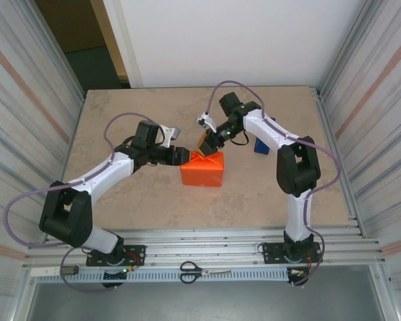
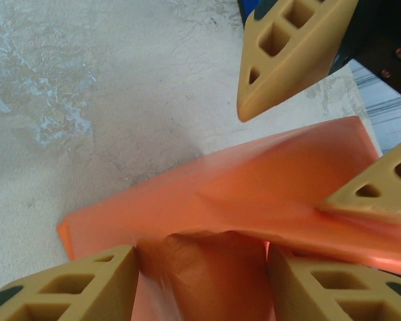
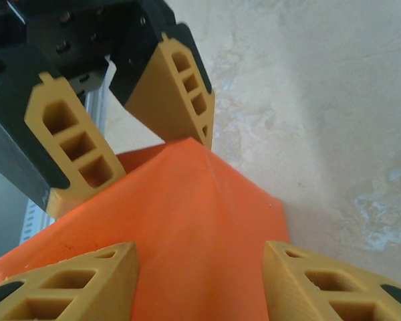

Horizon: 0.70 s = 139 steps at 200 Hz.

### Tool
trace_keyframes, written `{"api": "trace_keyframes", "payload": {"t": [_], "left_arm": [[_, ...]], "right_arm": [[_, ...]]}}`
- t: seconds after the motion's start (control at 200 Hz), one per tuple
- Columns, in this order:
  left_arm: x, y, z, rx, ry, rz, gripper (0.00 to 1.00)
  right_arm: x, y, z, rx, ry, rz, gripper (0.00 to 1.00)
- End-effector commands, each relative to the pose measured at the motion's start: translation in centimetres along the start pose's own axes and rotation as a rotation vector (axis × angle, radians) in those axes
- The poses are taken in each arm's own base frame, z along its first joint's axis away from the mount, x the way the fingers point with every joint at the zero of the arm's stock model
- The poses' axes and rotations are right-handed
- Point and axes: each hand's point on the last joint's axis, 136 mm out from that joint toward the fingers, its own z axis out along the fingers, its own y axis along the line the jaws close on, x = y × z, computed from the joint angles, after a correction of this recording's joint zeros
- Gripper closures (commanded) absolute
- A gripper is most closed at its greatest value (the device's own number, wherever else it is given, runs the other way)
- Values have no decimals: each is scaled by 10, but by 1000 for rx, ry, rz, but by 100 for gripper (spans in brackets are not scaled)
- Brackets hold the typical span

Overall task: Wrap the gift box in paper
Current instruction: Fold the wrapping paper for the gift box.

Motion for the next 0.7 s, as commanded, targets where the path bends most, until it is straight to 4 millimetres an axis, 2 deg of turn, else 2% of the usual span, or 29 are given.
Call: {"api": "trace_keyframes", "payload": {"t": [0.0,0.21,0.361,0.421,0.466,0.691], "left_arm": [[9,0,-6,9,37,-47,47],[2,-16,-23,65,7,-47,44],[-13,-24,-42,122,-70,-96,39],[-18,-23,-46,120,-91,-134,33],[-21,-23,-47,116,-98,-163,27],[-22,-8,-23,72,-11,-262,24]], "right_arm": [[1,14,-7,9,20,-57,48],[4,15,-8,13,30,-69,48],[6,15,-7,19,40,-75,47],[6,17,-7,15,40,-80,47],[6,17,-7,14,42,-88,47],[7,19,-2,16,51,-113,46]]}}
